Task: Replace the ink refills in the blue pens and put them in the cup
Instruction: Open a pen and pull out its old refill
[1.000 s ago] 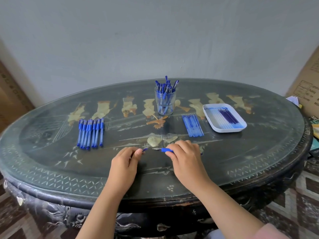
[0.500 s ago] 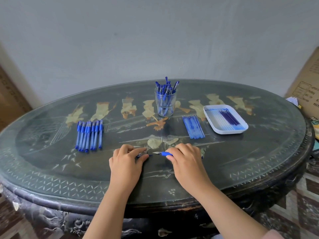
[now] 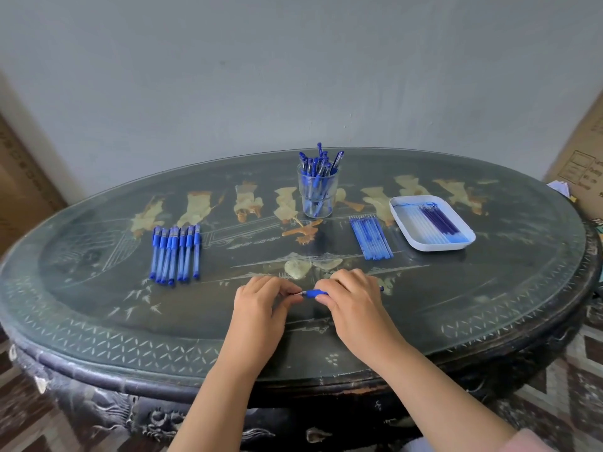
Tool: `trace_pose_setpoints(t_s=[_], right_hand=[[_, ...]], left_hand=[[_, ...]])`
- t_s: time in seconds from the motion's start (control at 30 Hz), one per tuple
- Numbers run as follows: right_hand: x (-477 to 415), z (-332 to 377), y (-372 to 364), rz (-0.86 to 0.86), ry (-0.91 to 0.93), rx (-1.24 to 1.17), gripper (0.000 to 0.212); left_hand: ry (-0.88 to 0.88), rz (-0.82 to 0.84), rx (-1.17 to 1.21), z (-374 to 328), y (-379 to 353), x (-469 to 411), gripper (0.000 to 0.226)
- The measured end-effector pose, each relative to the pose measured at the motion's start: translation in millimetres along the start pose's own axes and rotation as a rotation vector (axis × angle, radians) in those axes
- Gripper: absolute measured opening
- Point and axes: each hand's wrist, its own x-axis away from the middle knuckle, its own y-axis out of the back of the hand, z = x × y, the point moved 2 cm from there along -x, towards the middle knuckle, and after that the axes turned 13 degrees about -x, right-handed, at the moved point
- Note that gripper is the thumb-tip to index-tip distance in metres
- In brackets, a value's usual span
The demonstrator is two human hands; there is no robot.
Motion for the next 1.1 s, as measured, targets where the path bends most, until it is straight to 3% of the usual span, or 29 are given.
trace_pose_setpoints(t_s=[0.03, 0.13, 0.23, 0.4, 0.6, 0.7, 0.8, 1.03, 1.1], right_hand=[[0, 0, 0, -0.004, 0.003, -0.009, 0.01], [0, 1, -1, 0.003, 0.019, -0.042, 0.009], [-1, 1, -1, -0.003, 0.007, -0.054, 0.011], [-1, 0, 1, -0.014, -0.027, -0.074, 0.019], [0, 1, -2, 0.042, -0.016, -0.044, 0.023], [-1, -2, -1, 0.002, -0.057, -0.088, 0.022], [0, 0, -1, 0.009, -0.036, -0.082, 0.022], [-1, 0, 0, -0.005, -0.035, -0.091, 0.019], [-1, 0, 0, 0.005, -0.036, -0.091, 0.023]], left_hand=[[-0.017, -0.005, -0.011, 1, -1, 0, 0.005], [-0.043, -0.026, -0.054, -1, 0, -1, 0.031], [0.038, 0.021, 0.037, -5, 8, -2, 0.041], [0.12, 0.126, 0.17, -8, 12, 1, 0.025], [0.129, 0.057, 0.135, -5, 11, -3, 0.003], [0.158, 0.119, 0.197, -5, 12, -1, 0.023], [0.142, 0.095, 0.195, -7, 12, -3, 0.007], [0.174, 0.164, 0.268, -8, 12, -2, 0.032], [0.144, 0.132, 0.252, -6, 10, -3, 0.022]])
